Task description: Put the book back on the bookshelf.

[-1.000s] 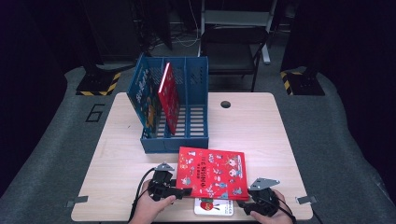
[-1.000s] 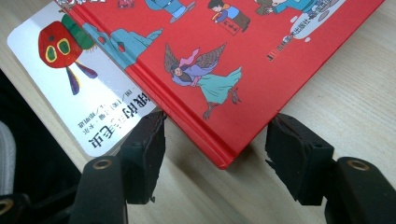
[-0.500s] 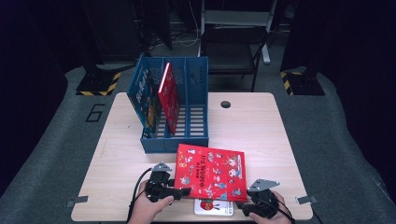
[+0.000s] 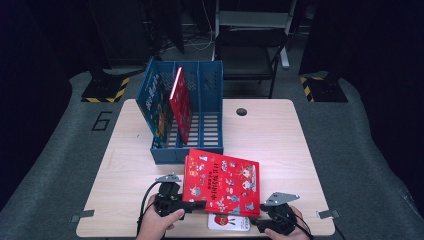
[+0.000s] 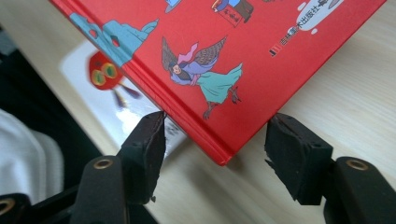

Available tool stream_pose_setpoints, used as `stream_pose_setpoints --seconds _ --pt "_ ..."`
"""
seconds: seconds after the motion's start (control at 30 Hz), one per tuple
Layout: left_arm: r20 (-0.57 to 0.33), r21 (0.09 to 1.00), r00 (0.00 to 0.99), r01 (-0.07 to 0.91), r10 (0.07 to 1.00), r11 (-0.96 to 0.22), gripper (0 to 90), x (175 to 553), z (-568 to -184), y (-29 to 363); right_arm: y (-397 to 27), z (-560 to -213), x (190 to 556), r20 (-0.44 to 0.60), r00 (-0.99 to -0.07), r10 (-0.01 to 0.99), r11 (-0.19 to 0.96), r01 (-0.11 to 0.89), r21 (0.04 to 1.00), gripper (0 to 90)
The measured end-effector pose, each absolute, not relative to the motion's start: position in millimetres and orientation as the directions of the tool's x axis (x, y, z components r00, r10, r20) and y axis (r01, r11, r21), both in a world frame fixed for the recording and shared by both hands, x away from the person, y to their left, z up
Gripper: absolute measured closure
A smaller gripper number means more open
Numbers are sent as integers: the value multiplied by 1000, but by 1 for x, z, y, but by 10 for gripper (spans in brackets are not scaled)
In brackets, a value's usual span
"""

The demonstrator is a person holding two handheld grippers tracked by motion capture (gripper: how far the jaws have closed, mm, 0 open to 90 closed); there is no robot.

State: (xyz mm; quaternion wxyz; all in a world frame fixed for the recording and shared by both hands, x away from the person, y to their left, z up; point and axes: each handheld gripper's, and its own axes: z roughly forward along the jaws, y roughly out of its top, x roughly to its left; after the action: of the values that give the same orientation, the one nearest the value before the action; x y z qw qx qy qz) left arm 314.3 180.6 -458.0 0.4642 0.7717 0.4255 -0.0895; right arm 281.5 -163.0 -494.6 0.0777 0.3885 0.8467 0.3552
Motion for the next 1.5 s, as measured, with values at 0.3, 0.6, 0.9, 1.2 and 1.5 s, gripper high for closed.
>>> stream_pose_setpoints --seconds 0.3,0.6,0.9,1.2,1.5 --pt "-497 644 625 731 601 -228 475 311 -448 177 -157 -501 285 129 -709 693 493 597 633 399" --pt "-454 654 619 720 641 -232 469 308 -441 176 -152 -505 287 129 -711 691 500 600 625 431" --pt "-443 660 622 714 646 -234 466 306 -438 179 -156 -507 290 217 -701 679 460 638 617 457" --pt "-430 667 615 710 661 -226 463 304 -433 182 -154 -509 292 232 -702 673 454 640 619 468" --pt "-419 677 623 699 661 -230 481 303 -427 185 -154 -509 292 233 -700 675 448 640 624 470"
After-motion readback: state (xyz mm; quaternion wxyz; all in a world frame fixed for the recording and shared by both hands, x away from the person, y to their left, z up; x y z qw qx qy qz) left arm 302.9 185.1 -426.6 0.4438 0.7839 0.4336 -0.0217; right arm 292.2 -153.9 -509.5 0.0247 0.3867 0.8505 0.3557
